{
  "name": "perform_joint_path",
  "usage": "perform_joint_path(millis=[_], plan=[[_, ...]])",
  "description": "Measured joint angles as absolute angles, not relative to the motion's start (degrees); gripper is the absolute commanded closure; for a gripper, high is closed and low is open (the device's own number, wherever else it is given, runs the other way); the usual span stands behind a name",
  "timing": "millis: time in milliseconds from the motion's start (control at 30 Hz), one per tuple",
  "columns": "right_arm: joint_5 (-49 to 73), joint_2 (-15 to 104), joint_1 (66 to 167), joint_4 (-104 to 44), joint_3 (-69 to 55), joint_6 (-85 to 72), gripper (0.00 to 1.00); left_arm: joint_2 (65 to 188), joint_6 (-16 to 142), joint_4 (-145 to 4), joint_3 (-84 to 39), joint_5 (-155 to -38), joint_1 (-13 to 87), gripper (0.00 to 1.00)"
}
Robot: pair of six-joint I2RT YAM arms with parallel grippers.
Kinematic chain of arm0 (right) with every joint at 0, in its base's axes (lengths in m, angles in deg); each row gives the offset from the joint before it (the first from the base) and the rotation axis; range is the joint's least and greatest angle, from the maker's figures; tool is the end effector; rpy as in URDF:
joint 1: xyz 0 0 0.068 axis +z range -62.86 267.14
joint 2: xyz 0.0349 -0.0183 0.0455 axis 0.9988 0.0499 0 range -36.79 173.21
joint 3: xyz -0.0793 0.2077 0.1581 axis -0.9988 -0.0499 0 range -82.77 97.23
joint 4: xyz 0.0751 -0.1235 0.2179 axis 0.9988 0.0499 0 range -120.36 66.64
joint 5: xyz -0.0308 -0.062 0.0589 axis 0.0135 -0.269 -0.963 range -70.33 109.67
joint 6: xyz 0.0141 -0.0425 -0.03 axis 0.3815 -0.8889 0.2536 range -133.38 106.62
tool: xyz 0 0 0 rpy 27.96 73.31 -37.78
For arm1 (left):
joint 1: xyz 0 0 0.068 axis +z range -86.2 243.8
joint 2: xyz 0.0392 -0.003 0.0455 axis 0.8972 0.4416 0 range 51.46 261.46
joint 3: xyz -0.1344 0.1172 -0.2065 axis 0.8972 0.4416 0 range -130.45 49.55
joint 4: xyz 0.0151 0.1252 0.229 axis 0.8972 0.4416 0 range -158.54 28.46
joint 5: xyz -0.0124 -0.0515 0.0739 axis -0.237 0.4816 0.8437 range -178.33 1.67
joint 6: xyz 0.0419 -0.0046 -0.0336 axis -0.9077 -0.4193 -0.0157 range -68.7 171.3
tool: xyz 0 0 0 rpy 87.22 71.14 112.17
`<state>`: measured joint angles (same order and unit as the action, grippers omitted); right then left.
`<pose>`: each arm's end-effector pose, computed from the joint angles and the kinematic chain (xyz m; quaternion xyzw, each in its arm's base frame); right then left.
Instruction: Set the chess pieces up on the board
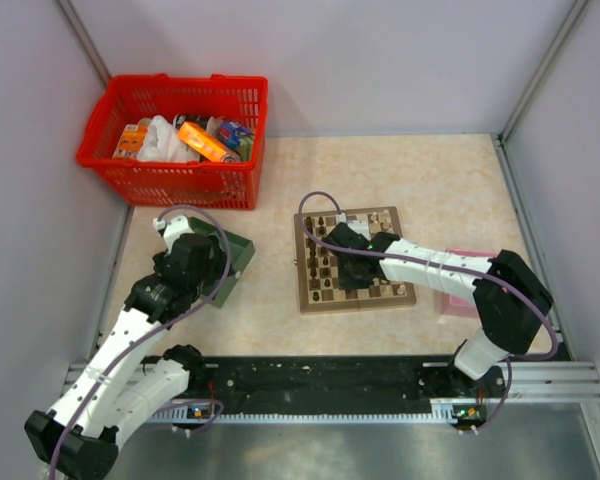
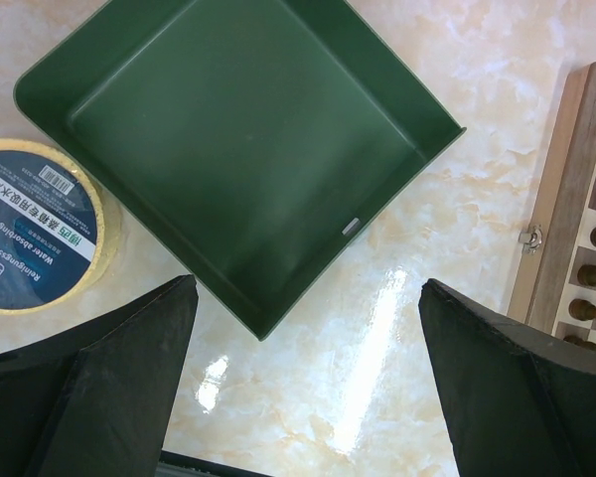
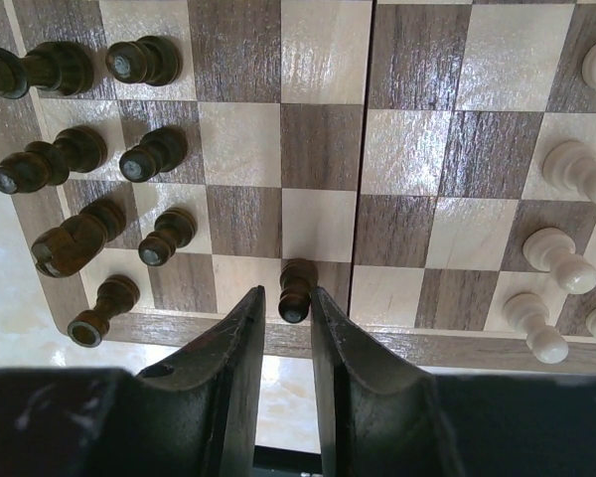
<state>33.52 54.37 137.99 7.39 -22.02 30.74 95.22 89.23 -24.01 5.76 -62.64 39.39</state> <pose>0.2006 0.2331 0.2044 -0.0344 0.9744 0.0586 0.2144 0.1429 -0.0479 0.2818 -0.1913 0.8828 -0.0197 0.4286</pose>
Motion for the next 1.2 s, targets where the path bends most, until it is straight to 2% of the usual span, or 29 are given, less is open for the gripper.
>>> perform_joint_path(millis=[200, 967, 1200], plan=[[33.32, 54.78, 137.99, 7.26, -22.02, 30.56, 0.92, 95.25, 89.23, -23.99, 5.74, -62.64, 39.39, 0.01], [31.75, 54.78, 141.59, 7.13, -19.44, 28.44, 0.93, 94.9, 89.28, -24.45, 5.76, -61.85, 39.39, 0.01], [31.57, 57.98, 143.52, 6.85, -18.05, 28.84, 0.93, 93.59, 89.28, -24.38, 5.76, -60.95, 39.39, 0.02]])
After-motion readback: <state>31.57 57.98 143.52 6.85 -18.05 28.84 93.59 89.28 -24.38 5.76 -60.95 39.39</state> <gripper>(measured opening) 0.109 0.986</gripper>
